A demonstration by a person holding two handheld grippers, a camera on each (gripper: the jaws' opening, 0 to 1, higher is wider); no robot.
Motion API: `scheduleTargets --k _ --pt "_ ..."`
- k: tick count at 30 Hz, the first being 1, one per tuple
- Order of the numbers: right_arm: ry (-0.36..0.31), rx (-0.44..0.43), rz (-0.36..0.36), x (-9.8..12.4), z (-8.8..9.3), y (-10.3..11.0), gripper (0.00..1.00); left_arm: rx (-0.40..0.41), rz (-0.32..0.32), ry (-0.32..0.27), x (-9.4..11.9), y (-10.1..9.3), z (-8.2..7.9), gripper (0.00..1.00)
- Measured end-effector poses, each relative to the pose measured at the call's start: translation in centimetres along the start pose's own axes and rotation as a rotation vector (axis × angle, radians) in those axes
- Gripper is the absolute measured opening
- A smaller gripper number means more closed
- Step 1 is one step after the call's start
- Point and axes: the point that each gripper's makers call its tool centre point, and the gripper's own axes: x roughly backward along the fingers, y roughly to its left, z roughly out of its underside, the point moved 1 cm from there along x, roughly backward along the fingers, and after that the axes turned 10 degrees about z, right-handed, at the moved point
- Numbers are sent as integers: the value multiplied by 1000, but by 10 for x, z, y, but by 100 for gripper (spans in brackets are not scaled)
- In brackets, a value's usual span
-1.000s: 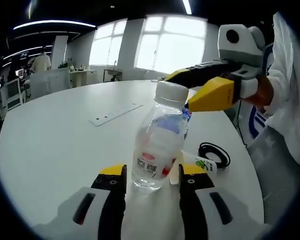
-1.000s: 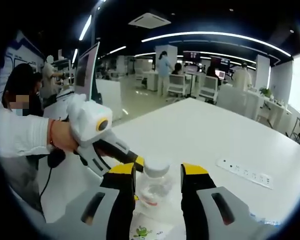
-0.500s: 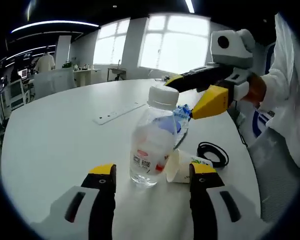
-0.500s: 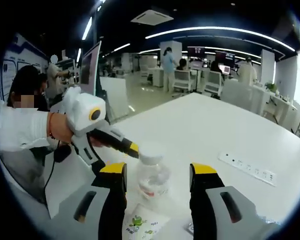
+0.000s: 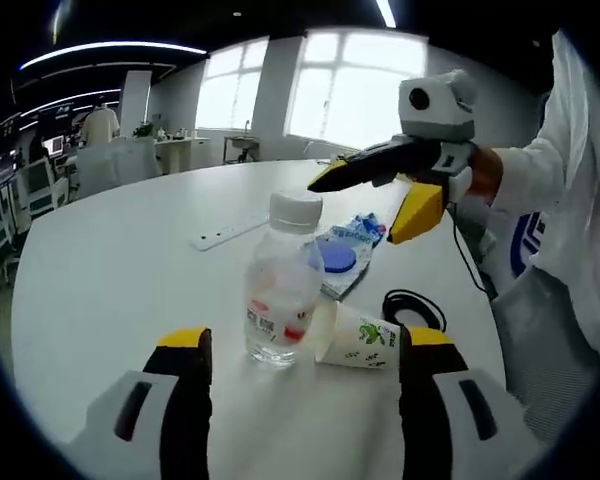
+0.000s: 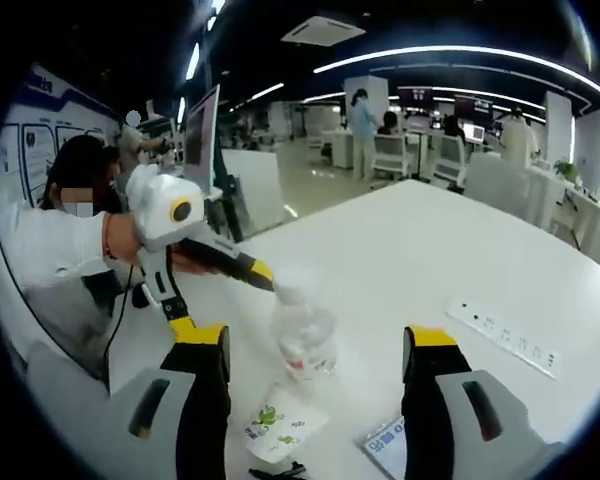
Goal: Arrange the tabletop items into an orderly group along one side of the table until the central work area is clear of visible clutter.
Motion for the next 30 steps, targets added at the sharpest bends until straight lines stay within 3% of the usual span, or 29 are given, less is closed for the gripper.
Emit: scheduleTargets --k 5,16,19,30 --pt "32 38 -49 6 9 4 80 9 -18 -2 5 -11 -1 80" --pt "79 131 -198 25 27 10 80 25 -50 -7 17 -41 -2 82" --pt "114 145 -260 29 37 14 77 29 -56 -10 19 -51 -1 82" --pt "185 162 -361 25 55 4 68 70 -87 -29 32 -75 9 83"
